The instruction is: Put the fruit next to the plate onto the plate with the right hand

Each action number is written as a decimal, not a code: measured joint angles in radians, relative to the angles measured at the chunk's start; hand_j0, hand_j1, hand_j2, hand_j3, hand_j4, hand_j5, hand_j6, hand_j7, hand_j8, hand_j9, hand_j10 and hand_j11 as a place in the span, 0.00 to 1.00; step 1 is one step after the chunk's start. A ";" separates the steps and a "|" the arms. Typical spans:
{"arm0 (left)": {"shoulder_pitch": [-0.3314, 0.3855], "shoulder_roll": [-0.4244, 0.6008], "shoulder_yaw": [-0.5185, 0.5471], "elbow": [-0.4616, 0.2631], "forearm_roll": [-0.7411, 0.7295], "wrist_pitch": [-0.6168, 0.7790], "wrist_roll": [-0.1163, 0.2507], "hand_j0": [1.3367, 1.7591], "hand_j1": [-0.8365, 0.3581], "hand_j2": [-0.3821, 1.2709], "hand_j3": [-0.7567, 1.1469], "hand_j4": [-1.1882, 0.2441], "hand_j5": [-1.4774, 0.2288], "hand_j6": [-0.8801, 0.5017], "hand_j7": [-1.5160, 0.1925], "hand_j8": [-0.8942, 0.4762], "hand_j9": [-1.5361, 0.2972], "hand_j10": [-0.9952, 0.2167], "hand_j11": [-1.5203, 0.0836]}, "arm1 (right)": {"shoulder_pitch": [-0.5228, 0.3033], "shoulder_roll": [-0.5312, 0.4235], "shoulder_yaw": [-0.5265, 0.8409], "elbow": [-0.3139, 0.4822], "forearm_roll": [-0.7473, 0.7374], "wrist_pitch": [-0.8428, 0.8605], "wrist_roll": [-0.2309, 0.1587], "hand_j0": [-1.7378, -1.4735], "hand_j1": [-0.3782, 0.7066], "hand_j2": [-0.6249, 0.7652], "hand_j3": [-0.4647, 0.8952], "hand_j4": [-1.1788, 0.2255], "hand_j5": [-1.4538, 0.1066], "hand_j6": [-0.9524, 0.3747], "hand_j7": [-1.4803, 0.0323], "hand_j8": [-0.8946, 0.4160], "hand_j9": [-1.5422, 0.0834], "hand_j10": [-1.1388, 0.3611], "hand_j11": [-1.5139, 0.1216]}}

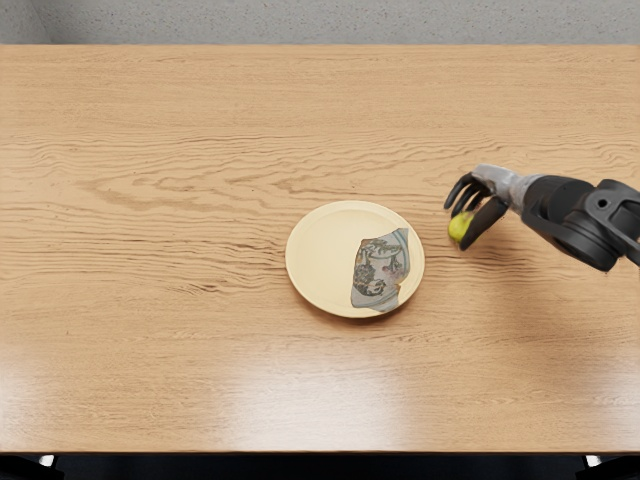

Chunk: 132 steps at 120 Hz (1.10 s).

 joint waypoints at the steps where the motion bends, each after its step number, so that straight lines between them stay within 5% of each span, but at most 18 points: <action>1: 0.000 0.000 0.000 0.000 0.000 0.000 0.000 0.76 0.99 0.23 0.40 0.83 0.87 0.63 0.89 0.65 0.84 0.82 0.95 | 0.003 0.000 0.000 0.000 0.004 0.001 0.000 0.31 0.57 0.72 0.34 0.36 0.27 0.24 0.35 0.34 0.33 0.34 0.30; 59: 0.000 0.000 0.000 0.000 0.000 0.000 0.000 0.76 0.99 0.23 0.40 0.83 0.87 0.63 0.89 0.65 0.84 0.82 0.95 | 0.071 0.037 0.092 0.004 0.109 0.120 0.000 0.30 0.66 0.83 0.34 0.34 0.28 0.28 0.35 0.36 0.33 0.37 0.31; 109: 0.000 0.000 0.000 0.000 0.000 0.000 0.000 0.76 0.99 0.23 0.40 0.83 0.87 0.63 0.89 0.65 0.84 0.82 0.95 | 0.050 0.153 0.094 0.006 0.111 0.137 -0.001 0.30 0.65 0.72 0.34 0.34 0.30 0.30 0.36 0.39 0.36 0.39 0.34; 132: 0.000 0.000 0.000 0.000 0.000 0.000 0.000 0.76 0.99 0.23 0.40 0.83 0.87 0.63 0.89 0.65 0.84 0.82 0.95 | 0.048 0.157 0.126 0.005 0.169 0.161 0.000 0.30 0.30 0.56 0.34 0.63 0.67 0.53 0.72 0.55 0.70 0.60 0.68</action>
